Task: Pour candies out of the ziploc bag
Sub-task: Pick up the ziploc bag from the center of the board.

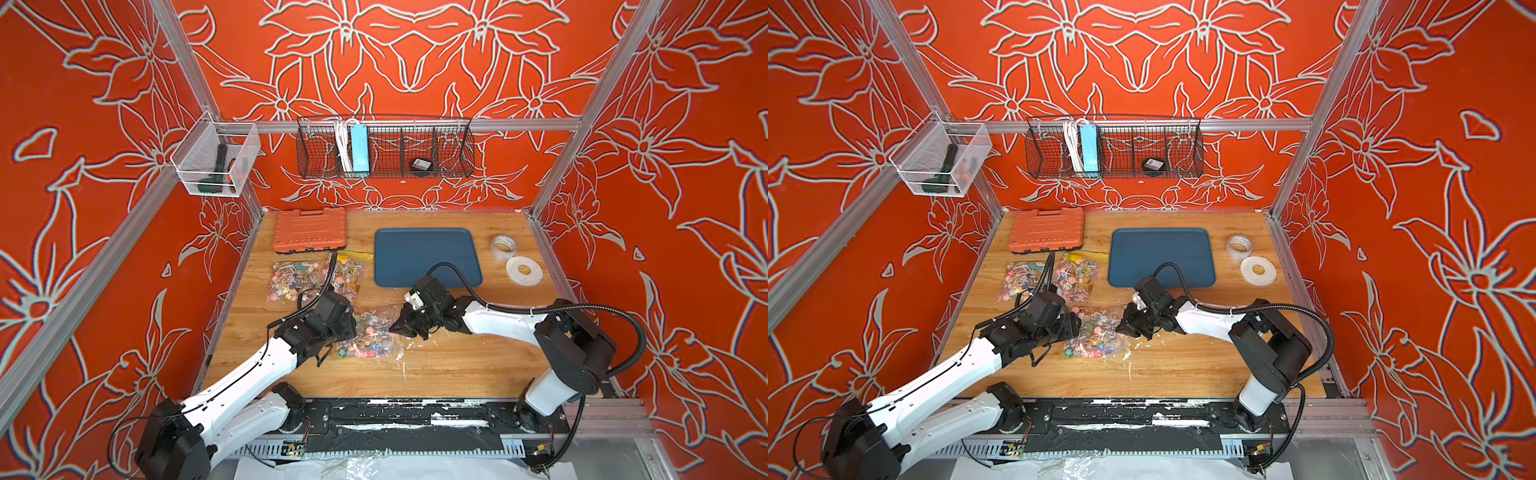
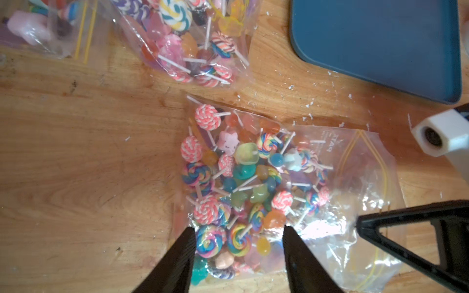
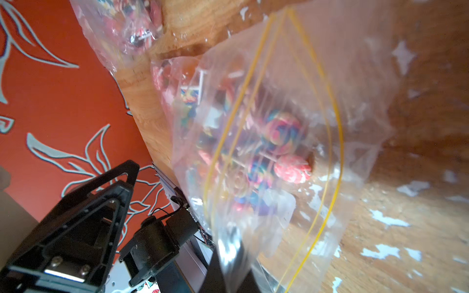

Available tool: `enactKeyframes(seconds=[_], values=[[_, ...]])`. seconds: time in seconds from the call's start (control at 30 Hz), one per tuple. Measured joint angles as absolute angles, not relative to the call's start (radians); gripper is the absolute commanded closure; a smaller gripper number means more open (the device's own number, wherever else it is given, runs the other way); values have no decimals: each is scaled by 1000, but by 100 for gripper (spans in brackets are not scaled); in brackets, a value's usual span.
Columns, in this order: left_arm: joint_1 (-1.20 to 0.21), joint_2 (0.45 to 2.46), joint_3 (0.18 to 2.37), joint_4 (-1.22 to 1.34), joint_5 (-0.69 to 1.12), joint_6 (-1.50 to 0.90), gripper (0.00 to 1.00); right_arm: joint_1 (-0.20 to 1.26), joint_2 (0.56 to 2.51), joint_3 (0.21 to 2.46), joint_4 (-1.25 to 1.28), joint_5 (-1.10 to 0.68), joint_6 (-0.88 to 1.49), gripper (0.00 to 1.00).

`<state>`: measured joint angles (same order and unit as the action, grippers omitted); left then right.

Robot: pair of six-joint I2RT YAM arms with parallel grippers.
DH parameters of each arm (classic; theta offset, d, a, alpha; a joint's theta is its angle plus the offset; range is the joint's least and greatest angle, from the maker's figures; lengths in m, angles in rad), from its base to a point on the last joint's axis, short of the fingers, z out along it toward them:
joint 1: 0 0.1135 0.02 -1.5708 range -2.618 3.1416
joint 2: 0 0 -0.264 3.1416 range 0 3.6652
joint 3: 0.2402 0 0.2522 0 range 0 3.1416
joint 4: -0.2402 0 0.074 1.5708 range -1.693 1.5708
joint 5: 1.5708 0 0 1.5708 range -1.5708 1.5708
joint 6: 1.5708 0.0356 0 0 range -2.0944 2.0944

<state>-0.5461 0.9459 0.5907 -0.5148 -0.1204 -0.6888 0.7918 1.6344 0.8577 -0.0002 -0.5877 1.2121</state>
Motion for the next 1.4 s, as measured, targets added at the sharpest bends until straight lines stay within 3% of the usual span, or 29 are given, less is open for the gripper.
enactKeyframes(seconds=[0.13,0.57,0.87,1.17,1.4], values=[[-541,945,580,-506,-104,-698,37,792,1630,904,-74,-580,1128,100],[-537,962,511,-417,-50,-716,37,792,1529,969,-265,-521,901,100],[-537,1020,464,-318,-19,-722,36,777,1515,987,-313,-513,845,100],[-537,1028,405,-204,39,-715,24,744,1493,986,-331,-514,824,100],[-533,1032,344,-104,99,-715,24,739,1488,982,-329,-520,820,100]])
